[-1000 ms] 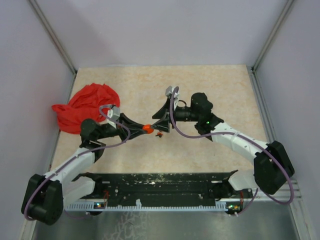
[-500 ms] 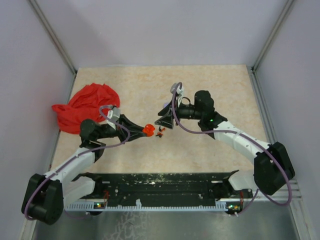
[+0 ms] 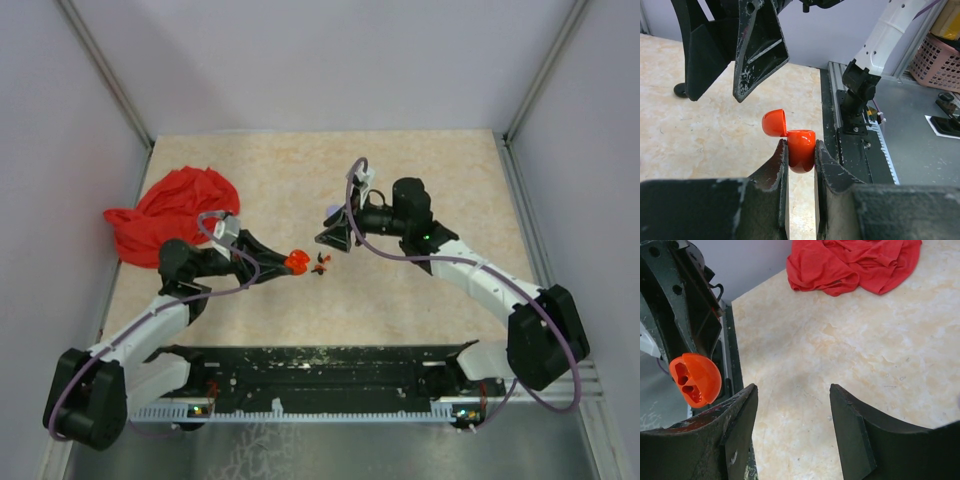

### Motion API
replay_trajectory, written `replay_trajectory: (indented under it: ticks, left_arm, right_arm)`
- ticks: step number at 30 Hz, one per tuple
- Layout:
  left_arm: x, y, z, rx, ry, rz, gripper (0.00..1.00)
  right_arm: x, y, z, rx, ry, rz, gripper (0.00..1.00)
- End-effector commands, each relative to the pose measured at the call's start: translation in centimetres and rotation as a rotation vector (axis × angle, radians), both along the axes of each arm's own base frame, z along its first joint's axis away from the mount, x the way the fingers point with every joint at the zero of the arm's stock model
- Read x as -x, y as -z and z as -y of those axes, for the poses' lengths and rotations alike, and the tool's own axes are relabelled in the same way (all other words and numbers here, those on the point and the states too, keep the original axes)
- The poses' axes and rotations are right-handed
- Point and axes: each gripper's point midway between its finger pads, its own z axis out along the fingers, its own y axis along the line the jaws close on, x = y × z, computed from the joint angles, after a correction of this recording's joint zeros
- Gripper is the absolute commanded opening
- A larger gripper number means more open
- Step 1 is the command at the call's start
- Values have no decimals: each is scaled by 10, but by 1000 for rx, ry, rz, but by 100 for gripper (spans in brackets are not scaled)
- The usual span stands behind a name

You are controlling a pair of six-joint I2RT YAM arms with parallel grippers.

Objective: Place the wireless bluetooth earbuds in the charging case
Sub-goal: Pick up the earbud from the center of the board.

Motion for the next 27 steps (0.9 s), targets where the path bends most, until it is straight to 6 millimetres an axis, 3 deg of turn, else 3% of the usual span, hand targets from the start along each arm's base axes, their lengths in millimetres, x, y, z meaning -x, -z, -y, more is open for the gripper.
replay_trajectory:
  ticks: [1, 9, 19, 22, 27]
  left_arm:
    - [5, -7, -1, 9, 11, 66, 1]
    - [0, -6, -1, -5, -13, 60, 1]
    - [-15, -4, -3, -20, -100, 70, 1]
    - [-24, -4, -5, -26, -161, 74, 1]
    - [-61, -2, -24, -41, -406, 75, 1]
  right_arm:
    - [-14, -38, 4, -37, 62, 89, 60]
    - [-24, -44, 14, -33, 146, 94, 61]
    - [-12, -45, 17, -36, 110, 120, 62]
    - [-12, -37, 16, -22, 106, 103, 62]
    - [-27, 5, 14, 128, 202, 36, 61]
